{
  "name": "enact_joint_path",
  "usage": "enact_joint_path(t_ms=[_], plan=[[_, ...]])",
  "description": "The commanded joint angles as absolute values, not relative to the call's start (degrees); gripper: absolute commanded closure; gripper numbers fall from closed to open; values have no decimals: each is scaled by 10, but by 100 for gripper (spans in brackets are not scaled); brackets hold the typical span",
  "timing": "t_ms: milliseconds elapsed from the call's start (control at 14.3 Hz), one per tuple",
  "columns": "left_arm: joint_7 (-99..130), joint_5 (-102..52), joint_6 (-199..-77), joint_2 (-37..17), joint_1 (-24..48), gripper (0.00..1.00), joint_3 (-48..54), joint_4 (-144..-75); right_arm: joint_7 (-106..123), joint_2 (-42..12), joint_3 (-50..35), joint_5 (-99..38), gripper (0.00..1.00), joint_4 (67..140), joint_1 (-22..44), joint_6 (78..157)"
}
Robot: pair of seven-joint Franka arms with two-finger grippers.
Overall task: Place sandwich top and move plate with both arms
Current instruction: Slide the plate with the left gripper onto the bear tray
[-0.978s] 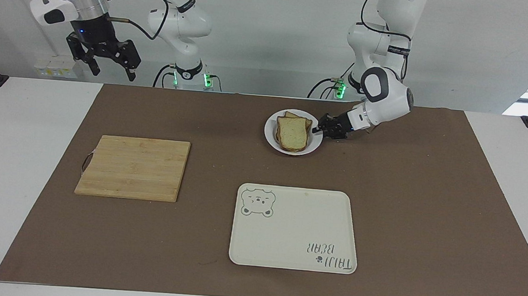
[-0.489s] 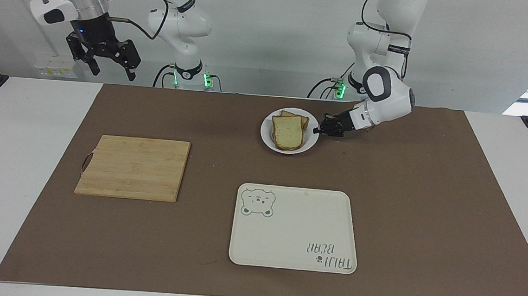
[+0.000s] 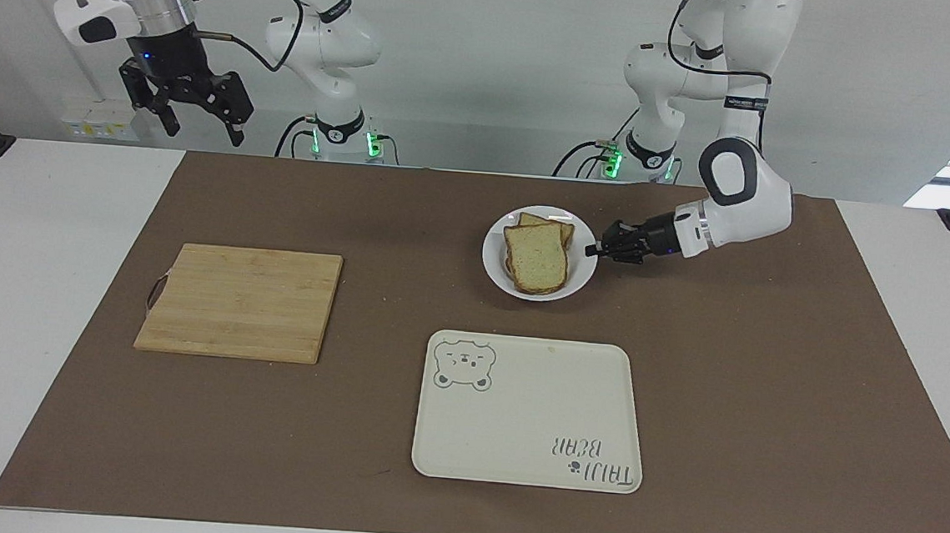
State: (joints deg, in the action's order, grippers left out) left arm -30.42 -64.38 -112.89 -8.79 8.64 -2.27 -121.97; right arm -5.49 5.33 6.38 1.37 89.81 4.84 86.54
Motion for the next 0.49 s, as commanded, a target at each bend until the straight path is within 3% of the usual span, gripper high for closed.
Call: enact_joint_path(t_ms=[0,419], plan=[[-268,-657,-1111,-161,76,100,-15,-1127,-40,62,60,12,0,904,41,860],[-220,-662,-1124,-291,69,100,-14,-971,-40,62,60,12,0,904,41,859]])
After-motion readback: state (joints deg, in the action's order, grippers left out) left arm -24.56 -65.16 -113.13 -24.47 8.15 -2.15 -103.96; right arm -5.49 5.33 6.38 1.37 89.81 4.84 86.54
